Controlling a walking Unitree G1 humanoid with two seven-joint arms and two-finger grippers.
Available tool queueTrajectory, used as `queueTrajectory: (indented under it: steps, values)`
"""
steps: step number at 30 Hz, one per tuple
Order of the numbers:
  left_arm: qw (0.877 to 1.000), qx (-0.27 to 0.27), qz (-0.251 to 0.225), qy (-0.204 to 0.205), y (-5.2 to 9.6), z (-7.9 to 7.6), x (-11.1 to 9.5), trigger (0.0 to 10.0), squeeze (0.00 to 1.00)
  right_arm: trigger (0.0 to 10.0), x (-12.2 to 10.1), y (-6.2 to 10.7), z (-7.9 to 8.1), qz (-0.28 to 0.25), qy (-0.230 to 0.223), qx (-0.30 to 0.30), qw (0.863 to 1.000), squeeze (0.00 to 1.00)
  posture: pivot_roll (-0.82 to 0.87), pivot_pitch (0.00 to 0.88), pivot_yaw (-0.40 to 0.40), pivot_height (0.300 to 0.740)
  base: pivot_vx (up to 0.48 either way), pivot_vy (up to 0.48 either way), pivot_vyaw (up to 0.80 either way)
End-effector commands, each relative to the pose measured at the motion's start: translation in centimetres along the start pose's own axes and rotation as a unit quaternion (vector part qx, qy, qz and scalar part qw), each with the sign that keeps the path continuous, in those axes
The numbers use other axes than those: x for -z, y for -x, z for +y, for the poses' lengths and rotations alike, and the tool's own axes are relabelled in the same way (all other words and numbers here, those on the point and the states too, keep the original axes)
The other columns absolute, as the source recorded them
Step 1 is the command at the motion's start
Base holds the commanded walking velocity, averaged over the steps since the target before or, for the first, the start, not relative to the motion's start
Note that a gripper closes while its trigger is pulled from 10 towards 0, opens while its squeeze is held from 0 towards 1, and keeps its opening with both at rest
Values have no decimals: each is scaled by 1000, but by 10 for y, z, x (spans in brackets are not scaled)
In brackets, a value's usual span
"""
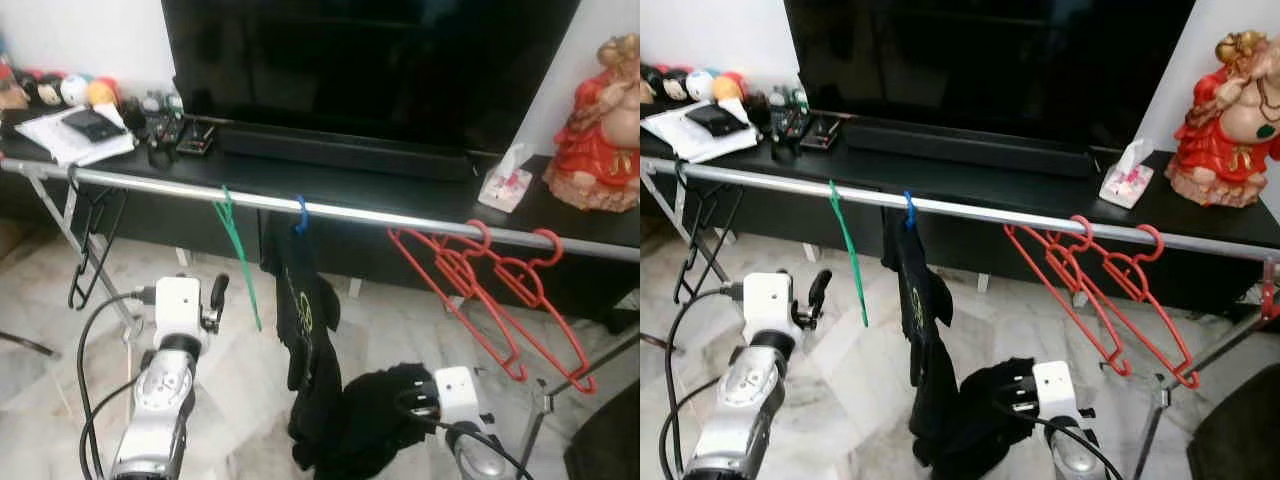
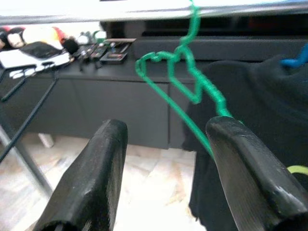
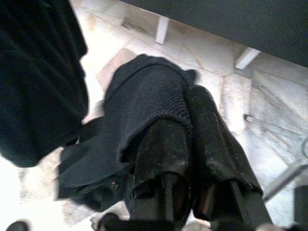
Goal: Hang hanger
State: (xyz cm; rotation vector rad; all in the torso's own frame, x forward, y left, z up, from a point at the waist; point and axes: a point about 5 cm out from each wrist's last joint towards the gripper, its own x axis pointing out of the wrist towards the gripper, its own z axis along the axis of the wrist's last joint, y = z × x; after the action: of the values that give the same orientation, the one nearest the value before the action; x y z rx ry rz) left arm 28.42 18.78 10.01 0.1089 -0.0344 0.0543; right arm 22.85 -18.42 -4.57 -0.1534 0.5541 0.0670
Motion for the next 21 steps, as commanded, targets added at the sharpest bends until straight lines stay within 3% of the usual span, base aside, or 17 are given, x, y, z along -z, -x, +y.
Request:
queueTrajectory:
  steps: [1, 12, 21]
  values:
    - [1000, -2, 6, 8, -1, 4, 0, 10000, 0, 10000, -5, -2, 4, -13, -5, -4, 1000, 0, -83, 0, -39, 740, 0, 0, 0]
    - [999, 39, 0, -6, -4, -5, -3, 10000, 0, 10000, -1, -1, 1, -2, -17, 6, 1000, 0, -83, 0, -39, 740, 0, 0, 0]
    - [999, 39, -3, -1, -3, -5, -5, 10000, 0, 10000, 24, 8, -3, 62, -36, 31, 997, 0, -83, 0, -37, 740, 0, 0, 0]
